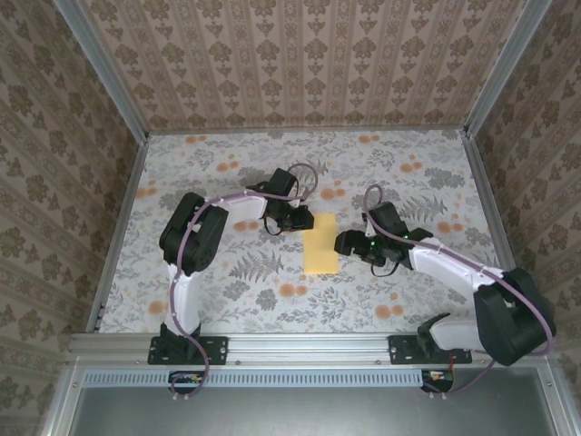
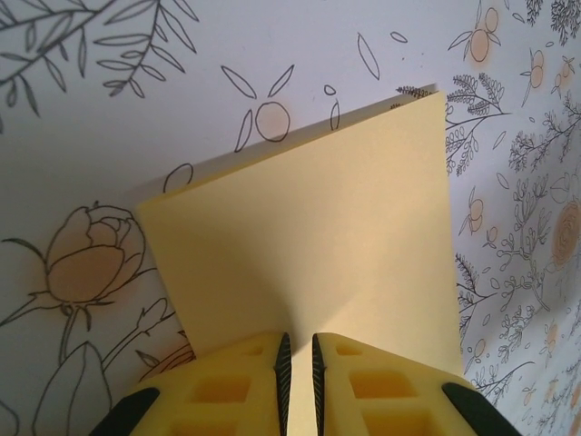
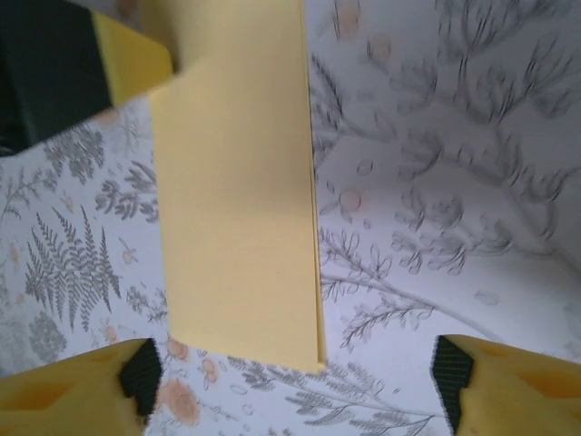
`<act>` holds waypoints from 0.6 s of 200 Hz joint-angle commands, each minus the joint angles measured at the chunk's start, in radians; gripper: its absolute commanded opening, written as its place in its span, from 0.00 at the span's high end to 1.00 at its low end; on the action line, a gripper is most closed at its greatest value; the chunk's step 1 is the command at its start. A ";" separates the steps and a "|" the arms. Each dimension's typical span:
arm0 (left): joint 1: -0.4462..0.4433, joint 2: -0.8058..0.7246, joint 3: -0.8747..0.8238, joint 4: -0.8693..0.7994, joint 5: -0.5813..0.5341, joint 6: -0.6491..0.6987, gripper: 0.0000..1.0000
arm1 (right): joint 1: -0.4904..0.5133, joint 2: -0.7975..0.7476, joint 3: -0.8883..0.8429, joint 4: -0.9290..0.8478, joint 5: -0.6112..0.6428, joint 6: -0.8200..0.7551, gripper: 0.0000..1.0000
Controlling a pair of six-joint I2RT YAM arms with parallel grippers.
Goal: Fold a paper plane with a square sheet of paper (fold left side to right side)
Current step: Fold the triangle a second time at the center of the table.
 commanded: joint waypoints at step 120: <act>-0.009 -0.004 -0.042 0.007 -0.014 -0.015 0.83 | 0.029 0.278 0.093 0.064 -0.232 0.068 0.45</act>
